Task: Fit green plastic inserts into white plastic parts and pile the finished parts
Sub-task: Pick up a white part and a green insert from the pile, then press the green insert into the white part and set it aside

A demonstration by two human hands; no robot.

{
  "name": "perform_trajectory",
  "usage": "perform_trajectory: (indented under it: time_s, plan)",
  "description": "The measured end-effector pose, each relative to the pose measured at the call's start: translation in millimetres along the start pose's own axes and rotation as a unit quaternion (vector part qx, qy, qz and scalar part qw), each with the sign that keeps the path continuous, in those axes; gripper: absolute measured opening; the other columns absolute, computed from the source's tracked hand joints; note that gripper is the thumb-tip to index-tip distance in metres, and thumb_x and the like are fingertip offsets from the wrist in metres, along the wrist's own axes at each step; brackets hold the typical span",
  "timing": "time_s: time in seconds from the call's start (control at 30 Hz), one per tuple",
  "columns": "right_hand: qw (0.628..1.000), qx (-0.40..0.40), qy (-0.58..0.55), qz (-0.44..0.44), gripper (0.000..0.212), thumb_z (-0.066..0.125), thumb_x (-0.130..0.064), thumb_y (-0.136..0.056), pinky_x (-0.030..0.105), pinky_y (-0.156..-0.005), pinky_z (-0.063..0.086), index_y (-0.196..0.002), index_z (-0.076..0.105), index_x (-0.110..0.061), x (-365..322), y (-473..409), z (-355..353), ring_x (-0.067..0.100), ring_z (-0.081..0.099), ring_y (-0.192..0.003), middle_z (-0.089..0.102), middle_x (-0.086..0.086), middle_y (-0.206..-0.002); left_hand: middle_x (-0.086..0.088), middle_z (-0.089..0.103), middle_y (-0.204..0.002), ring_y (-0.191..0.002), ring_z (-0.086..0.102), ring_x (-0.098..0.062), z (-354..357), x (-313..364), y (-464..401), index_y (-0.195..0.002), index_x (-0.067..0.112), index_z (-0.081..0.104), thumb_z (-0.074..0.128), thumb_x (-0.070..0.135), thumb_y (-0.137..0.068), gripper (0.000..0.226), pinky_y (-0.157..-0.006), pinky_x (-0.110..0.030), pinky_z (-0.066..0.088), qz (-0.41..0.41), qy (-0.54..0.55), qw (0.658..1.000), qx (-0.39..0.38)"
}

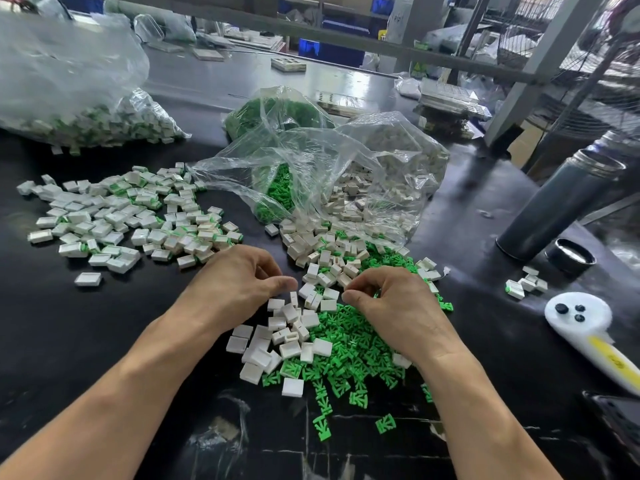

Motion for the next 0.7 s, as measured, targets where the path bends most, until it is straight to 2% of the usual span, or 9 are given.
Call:
perform_trajectory:
  time_s: [0.07,0.2,0.3,0.43,0.6,0.7]
  plan:
    - [1.000,0.006,0.016,-0.001,0.012,0.076,-0.048,-0.088,0.027,-0.075,0.047,-0.090,0.076,-0.037,-0.6,-0.2,1.0,-0.005,0.059,-0.082,0.067,-0.021,-0.085,0.015,0.070,-0.077,-0.077,0.064,-0.002,0.4,1.8,0.7,-0.077,0.032,0.076,0.080,0.057,-0.079,0.025,-0.066,-0.025,0.047,0.006,-0.009,1.000,-0.002]
    - [1.000,0.008,0.029,-0.007,0.018,0.075,-0.054,-0.087,0.027,-0.074,0.047,-0.091,0.075,-0.037,-3.8,0.4,2.2,-0.004,0.058,-0.079,0.066,-0.020,-0.083,0.014,0.070,-0.075,-0.074,0.063,-0.001,0.8,4.1,2.8,-0.077,0.033,0.076,0.078,0.059,-0.080,0.026,-0.063,-0.024,0.043,0.012,-0.010,1.000,-0.006]
    - [0.999,-0.010,0.039,-0.009,0.021,0.074,-0.057,-0.086,0.028,-0.075,0.046,-0.089,0.075,-0.036,-5.8,1.5,1.7,-0.005,0.057,-0.079,0.064,-0.021,-0.083,0.015,0.070,-0.073,-0.072,0.064,-0.001,1.1,4.9,4.6,-0.078,0.034,0.076,0.079,0.059,-0.078,0.025,-0.062,-0.023,0.046,0.015,0.003,1.000,-0.025]
    - [0.997,-0.031,0.067,-0.015,0.023,0.072,-0.059,-0.087,0.026,-0.073,0.042,-0.092,0.075,-0.037,-8.9,2.9,1.8,-0.006,0.053,-0.079,0.060,-0.022,-0.085,0.016,0.070,-0.071,-0.068,0.062,0.002,3.0,6.3,5.2,-0.076,0.033,0.078,0.082,0.052,-0.080,0.019,-0.061,-0.021,0.046,0.022,0.000,0.999,-0.033]
    - [0.995,-0.047,0.085,-0.025,0.024,0.065,-0.058,-0.094,0.030,-0.081,0.041,-0.099,0.075,-0.037,-10.6,3.8,1.9,-0.006,0.048,-0.082,0.056,-0.022,-0.088,0.016,0.069,-0.075,-0.070,0.061,0.002,9.3,8.7,4.9,-0.077,0.034,0.077,0.077,0.047,-0.087,0.017,-0.061,-0.021,0.041,0.031,-0.017,0.999,-0.027]
    - [0.993,-0.067,0.091,-0.028,0.025,0.065,-0.058,-0.094,0.032,-0.086,0.046,-0.103,0.075,-0.036,-10.6,4.7,1.0,-0.001,0.052,-0.087,0.057,-0.021,-0.092,0.018,0.069,-0.075,-0.069,0.060,0.004,10.8,8.2,5.5,-0.078,0.036,0.076,0.075,0.049,-0.088,0.016,-0.061,-0.020,0.041,0.034,-0.024,0.999,-0.023]
Point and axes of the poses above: each hand's wrist, its own y-axis away from the middle knuckle, its own z-axis out of the palm, x = y × z, the point moved 3 cm from there along -y, towards the middle knuckle
